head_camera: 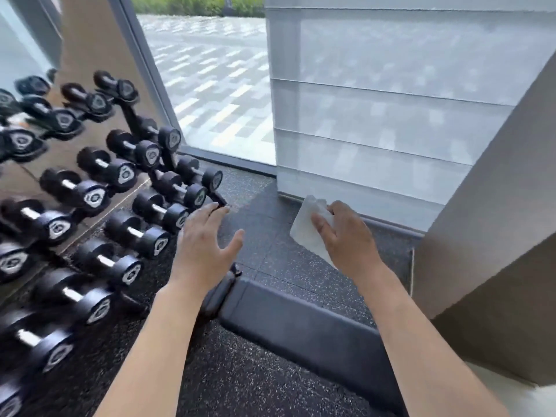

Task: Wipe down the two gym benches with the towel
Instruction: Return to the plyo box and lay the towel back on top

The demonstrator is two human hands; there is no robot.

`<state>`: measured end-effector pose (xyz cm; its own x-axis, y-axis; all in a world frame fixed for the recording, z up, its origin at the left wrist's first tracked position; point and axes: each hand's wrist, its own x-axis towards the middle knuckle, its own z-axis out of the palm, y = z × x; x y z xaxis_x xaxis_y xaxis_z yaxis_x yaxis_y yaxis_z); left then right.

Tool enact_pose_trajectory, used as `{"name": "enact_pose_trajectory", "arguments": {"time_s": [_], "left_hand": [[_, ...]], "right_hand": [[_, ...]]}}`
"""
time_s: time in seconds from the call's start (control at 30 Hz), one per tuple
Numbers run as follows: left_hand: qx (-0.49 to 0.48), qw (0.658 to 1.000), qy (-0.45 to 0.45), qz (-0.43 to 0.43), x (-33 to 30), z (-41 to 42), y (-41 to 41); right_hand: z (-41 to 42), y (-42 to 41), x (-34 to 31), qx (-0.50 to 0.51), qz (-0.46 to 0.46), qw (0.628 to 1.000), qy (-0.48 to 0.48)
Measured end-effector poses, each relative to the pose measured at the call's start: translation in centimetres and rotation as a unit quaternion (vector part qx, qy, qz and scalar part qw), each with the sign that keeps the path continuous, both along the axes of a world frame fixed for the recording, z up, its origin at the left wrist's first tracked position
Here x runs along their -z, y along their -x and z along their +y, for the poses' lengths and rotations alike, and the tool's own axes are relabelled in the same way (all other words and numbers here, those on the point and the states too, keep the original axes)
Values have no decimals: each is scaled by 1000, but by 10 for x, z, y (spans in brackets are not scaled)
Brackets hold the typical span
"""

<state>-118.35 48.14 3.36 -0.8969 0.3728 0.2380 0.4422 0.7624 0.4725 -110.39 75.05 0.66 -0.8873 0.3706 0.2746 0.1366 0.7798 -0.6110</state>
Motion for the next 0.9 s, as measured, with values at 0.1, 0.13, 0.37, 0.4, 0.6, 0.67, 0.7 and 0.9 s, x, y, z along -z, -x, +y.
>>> {"name": "enact_pose_trajectory", "arguments": {"time_s": [0.1,0.13,0.37,0.4,0.6,0.67,0.7,0.9], "left_hand": [[-65,998,-4,8,1,-88,-1],[-85,996,-6,9,2,-118,-3],[-206,978,-14,26,6,-330,-14],[-221,975,-13,28,7,-359,-15],[-309,950,-8,36,12,-509,-41],[-340,940,-9,32,15,-549,-52],[-355,934,-13,31,17,-566,-59],[-438,897,-32,38,31,-661,-98]], "right_hand": [[-82,31,-3,-64,-5,998,7],[-110,40,-3,-83,-5,997,5],[-323,94,-1,-196,-10,980,-18],[-353,101,0,-212,-14,977,-24],[-517,121,-1,-315,0,949,-25],[-560,124,-2,-343,-6,939,-33],[-579,125,-2,-357,-10,933,-38],[-690,139,6,-434,-21,899,-56]]}}
